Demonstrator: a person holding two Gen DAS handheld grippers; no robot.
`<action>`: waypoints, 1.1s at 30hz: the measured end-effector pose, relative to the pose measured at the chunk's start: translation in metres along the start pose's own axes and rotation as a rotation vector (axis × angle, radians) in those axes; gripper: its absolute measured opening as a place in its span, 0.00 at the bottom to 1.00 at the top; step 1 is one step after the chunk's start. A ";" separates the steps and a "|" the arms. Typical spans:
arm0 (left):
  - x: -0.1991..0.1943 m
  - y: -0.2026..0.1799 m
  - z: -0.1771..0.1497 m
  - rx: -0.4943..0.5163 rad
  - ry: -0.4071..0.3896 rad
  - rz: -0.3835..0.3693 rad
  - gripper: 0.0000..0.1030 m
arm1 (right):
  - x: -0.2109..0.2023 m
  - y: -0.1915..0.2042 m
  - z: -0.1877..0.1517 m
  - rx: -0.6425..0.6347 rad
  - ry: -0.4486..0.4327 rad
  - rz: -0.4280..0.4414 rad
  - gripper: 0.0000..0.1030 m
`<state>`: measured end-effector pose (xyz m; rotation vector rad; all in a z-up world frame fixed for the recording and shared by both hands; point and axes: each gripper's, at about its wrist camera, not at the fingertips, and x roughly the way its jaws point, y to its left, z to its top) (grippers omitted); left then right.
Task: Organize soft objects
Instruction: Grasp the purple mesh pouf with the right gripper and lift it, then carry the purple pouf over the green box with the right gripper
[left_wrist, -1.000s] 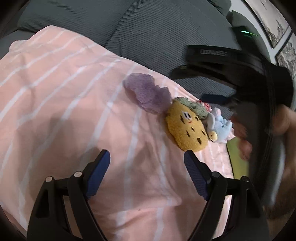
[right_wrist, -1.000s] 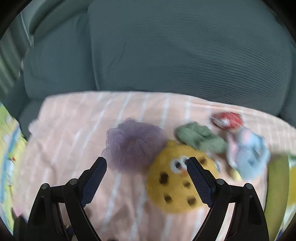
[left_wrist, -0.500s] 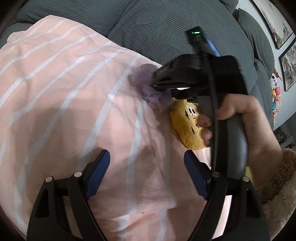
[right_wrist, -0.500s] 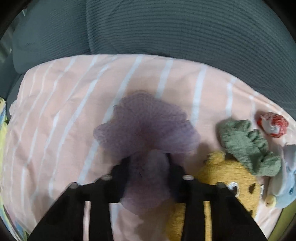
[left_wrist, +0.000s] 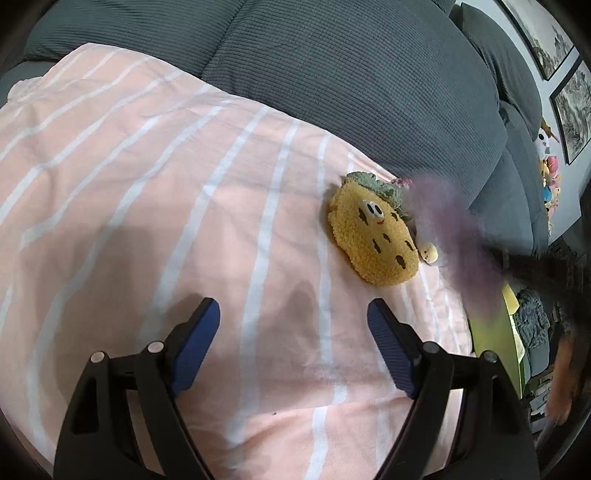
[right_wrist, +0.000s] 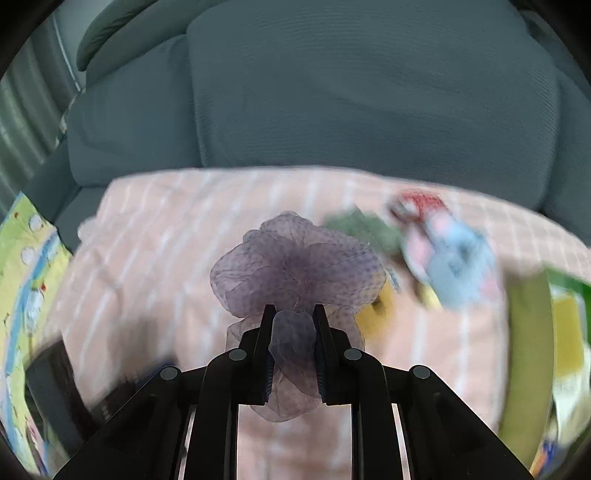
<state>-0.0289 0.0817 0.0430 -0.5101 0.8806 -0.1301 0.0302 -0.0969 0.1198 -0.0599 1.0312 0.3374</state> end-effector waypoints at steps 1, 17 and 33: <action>0.000 -0.001 -0.001 0.002 0.002 0.002 0.79 | 0.002 -0.003 -0.009 0.008 0.020 0.000 0.19; 0.001 -0.039 -0.026 0.161 0.057 -0.013 0.79 | -0.018 -0.059 -0.085 0.248 0.028 -0.039 0.82; 0.052 -0.115 -0.054 0.330 0.222 -0.061 0.25 | 0.034 -0.104 -0.088 0.514 0.081 0.157 0.53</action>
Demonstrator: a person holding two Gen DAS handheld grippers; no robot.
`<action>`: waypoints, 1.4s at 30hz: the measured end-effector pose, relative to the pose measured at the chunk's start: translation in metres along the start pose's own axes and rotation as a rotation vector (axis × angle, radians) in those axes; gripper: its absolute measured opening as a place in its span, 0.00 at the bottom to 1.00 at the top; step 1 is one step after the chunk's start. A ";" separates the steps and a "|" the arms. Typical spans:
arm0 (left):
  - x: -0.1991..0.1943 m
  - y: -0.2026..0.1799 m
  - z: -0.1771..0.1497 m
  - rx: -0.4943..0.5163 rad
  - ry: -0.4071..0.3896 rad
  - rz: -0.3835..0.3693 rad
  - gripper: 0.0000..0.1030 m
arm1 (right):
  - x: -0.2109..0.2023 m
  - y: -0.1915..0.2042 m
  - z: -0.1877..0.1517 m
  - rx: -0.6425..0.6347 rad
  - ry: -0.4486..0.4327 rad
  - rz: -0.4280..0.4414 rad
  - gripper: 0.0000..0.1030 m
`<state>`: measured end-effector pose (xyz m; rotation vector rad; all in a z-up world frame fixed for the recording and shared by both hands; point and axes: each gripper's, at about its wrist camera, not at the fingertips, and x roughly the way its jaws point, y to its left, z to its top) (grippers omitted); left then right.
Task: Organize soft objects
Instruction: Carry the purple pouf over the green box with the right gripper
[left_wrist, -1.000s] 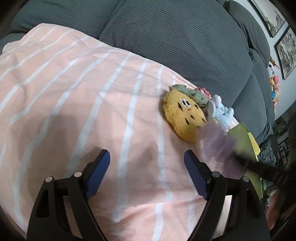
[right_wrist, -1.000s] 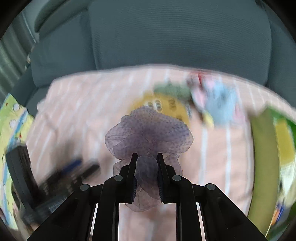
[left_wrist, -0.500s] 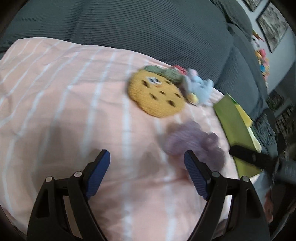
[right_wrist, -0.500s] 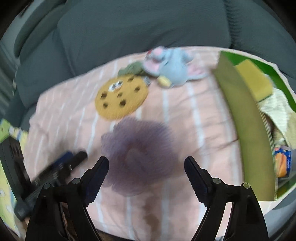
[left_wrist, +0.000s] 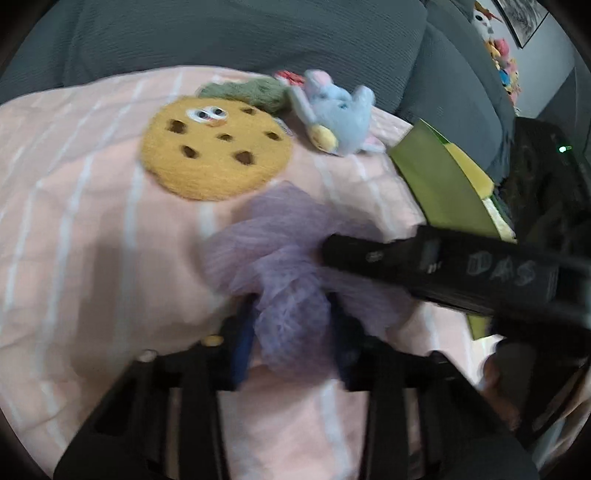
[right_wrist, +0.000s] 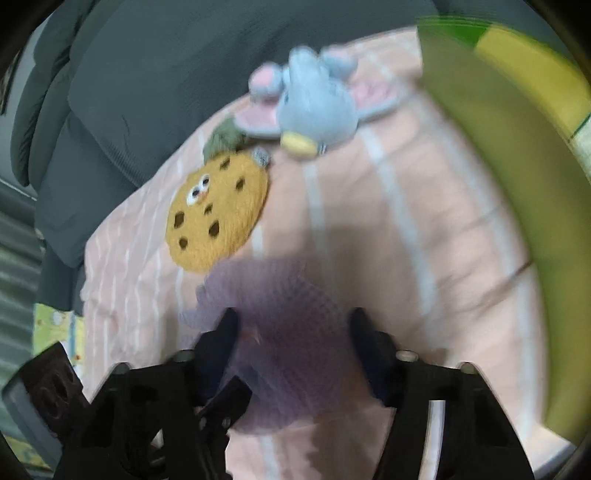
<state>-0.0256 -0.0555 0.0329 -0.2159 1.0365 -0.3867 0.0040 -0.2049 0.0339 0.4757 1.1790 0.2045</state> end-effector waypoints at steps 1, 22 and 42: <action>0.003 -0.003 0.002 0.003 0.015 -0.018 0.22 | 0.002 -0.001 -0.001 0.000 -0.007 -0.002 0.51; -0.047 -0.147 0.089 0.262 -0.167 -0.186 0.15 | -0.158 -0.034 0.049 0.095 -0.397 0.188 0.33; 0.071 -0.252 0.121 0.421 0.003 -0.305 0.15 | -0.170 -0.172 0.090 0.383 -0.532 0.081 0.34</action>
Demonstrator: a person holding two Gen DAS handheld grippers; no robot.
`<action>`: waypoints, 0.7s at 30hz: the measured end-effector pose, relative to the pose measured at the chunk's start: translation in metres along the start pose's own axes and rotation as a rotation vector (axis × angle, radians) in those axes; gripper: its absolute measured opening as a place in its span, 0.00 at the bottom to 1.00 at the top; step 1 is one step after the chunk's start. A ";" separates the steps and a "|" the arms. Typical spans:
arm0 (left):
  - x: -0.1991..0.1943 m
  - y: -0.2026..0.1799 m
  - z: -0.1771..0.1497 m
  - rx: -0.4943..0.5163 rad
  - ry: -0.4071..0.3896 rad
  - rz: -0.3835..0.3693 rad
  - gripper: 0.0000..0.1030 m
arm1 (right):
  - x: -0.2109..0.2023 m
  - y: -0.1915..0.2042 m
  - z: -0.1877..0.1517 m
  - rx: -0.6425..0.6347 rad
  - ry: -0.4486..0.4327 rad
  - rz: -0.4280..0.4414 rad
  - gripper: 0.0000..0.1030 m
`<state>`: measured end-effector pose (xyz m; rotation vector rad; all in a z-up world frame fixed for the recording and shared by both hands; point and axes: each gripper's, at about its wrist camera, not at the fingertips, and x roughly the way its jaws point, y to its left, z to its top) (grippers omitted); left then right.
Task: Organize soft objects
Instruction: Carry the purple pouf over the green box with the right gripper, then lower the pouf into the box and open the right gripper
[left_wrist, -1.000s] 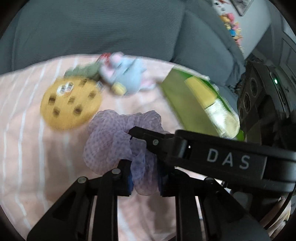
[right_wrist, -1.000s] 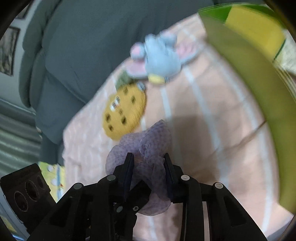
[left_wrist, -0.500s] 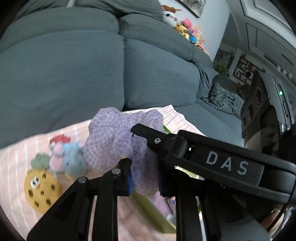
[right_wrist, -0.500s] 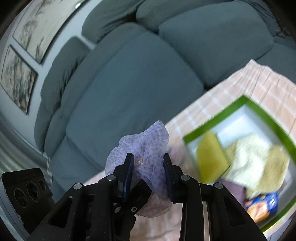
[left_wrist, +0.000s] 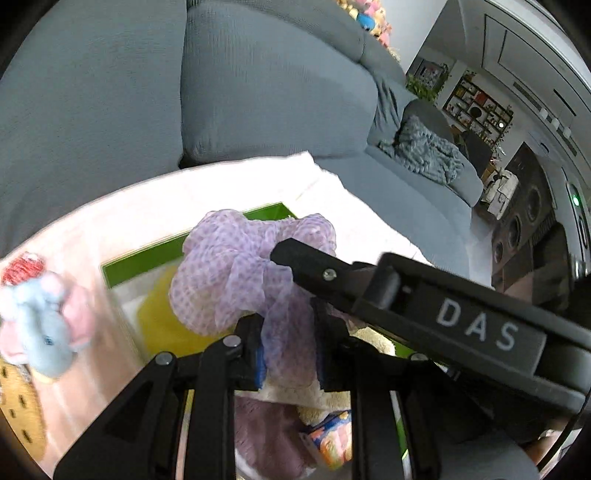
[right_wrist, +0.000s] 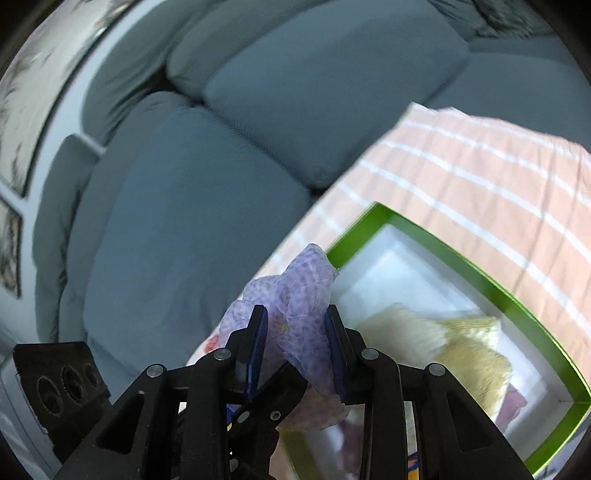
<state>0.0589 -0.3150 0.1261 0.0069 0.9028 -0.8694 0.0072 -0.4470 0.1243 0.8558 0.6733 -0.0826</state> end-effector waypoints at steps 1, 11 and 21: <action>0.006 0.001 0.001 -0.008 0.013 -0.007 0.15 | 0.002 -0.004 0.001 0.008 0.002 -0.012 0.34; 0.050 -0.003 -0.008 -0.035 0.135 -0.014 0.16 | 0.024 -0.047 0.000 0.122 0.050 -0.127 0.34; 0.057 0.002 -0.012 -0.040 0.168 0.018 0.19 | 0.023 -0.054 -0.003 0.171 0.056 -0.167 0.34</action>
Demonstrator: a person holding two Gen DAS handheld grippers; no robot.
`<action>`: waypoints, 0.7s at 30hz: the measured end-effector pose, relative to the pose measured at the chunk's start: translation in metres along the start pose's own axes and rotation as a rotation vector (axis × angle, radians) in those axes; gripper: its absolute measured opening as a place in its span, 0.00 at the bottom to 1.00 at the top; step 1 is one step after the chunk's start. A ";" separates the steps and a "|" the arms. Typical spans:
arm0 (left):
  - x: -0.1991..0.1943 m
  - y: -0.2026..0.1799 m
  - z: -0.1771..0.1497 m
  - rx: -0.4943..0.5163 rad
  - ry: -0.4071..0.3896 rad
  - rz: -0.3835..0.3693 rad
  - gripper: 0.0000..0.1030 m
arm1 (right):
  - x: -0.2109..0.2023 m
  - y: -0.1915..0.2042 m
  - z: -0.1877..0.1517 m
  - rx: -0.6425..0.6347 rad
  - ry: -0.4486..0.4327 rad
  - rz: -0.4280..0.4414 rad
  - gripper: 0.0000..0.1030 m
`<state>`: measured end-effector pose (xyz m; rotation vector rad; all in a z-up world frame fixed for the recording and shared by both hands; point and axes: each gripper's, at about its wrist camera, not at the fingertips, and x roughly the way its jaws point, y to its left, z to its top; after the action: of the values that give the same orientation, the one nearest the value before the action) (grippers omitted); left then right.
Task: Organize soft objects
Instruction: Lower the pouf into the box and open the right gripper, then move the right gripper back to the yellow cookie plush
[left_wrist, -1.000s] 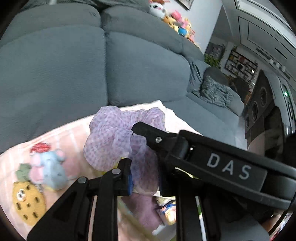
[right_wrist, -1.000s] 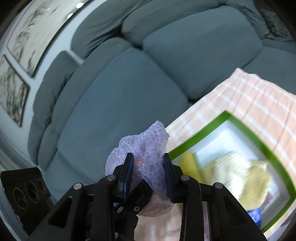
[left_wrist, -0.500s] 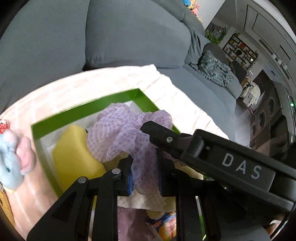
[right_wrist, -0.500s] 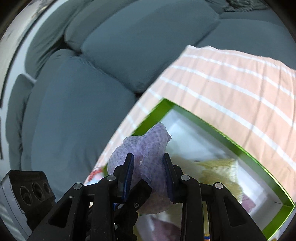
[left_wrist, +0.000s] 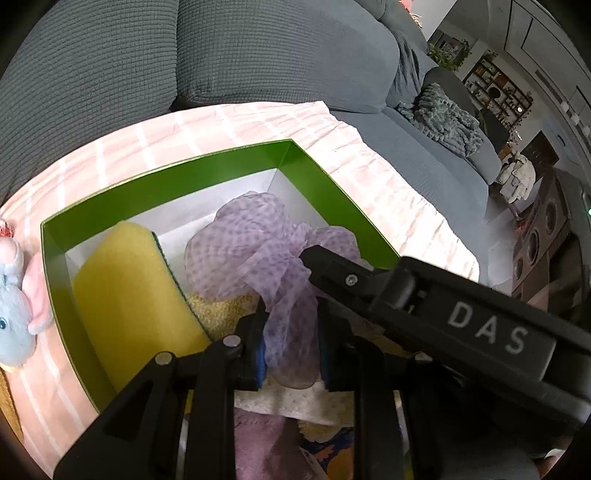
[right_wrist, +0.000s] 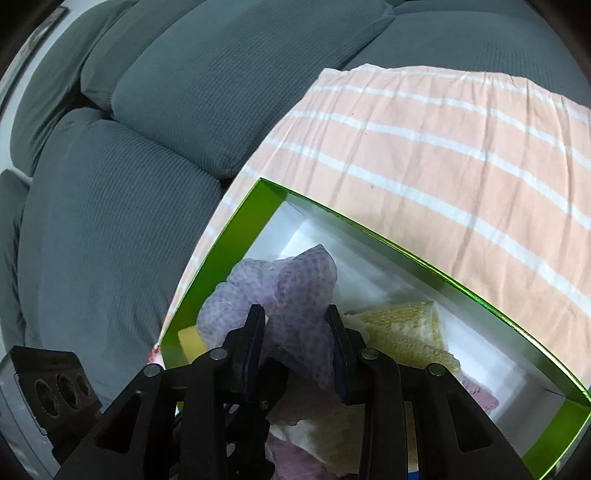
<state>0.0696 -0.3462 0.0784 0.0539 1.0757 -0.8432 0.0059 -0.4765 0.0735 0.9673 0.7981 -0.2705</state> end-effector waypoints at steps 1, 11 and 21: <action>-0.001 0.001 -0.001 -0.005 0.005 -0.004 0.20 | -0.001 -0.002 0.000 0.014 0.008 0.008 0.34; -0.036 -0.009 -0.002 0.007 -0.046 -0.023 0.73 | -0.051 0.013 -0.009 -0.042 -0.131 0.025 0.77; -0.115 0.001 -0.015 -0.004 -0.177 -0.008 0.79 | -0.091 0.057 -0.033 -0.197 -0.237 0.063 0.81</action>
<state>0.0355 -0.2727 0.1612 -0.0275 0.9120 -0.8371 -0.0423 -0.4299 0.1641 0.7575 0.5653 -0.2422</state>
